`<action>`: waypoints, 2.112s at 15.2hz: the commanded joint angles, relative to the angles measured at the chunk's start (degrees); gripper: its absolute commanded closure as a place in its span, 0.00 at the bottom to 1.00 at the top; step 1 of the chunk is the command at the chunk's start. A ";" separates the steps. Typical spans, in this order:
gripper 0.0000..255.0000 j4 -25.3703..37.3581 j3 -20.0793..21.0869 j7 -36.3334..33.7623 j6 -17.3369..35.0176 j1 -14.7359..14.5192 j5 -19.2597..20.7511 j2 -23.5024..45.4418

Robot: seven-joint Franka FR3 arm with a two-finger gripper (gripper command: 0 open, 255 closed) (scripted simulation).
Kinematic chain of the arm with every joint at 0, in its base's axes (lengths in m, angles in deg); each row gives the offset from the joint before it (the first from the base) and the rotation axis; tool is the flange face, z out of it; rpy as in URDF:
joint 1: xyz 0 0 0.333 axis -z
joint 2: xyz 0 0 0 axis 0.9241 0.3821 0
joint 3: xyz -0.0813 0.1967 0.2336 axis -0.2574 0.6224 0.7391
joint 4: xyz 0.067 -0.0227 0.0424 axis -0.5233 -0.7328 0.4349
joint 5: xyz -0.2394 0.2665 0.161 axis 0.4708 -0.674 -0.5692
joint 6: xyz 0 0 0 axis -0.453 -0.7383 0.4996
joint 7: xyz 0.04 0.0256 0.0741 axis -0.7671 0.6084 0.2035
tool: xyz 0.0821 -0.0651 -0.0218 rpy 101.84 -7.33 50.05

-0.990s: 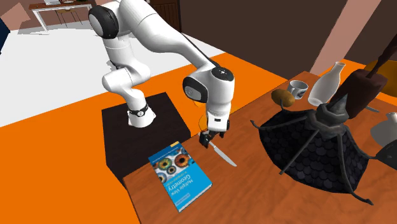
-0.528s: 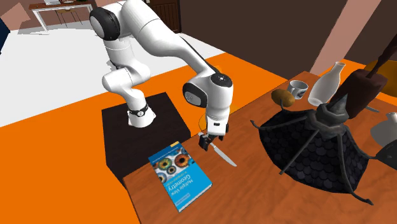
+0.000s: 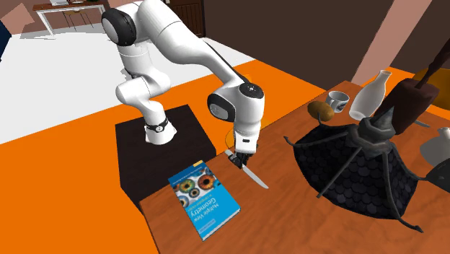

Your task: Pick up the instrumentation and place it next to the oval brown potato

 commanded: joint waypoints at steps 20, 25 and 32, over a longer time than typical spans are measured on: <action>1.00 4.81 0.23 1.50 -9.95 0.39 -2.03 -5.28; 1.00 7.17 0.24 1.86 -13.60 0.46 -2.51 -6.63; 1.00 11.01 0.22 2.23 -18.77 0.52 -2.97 -8.02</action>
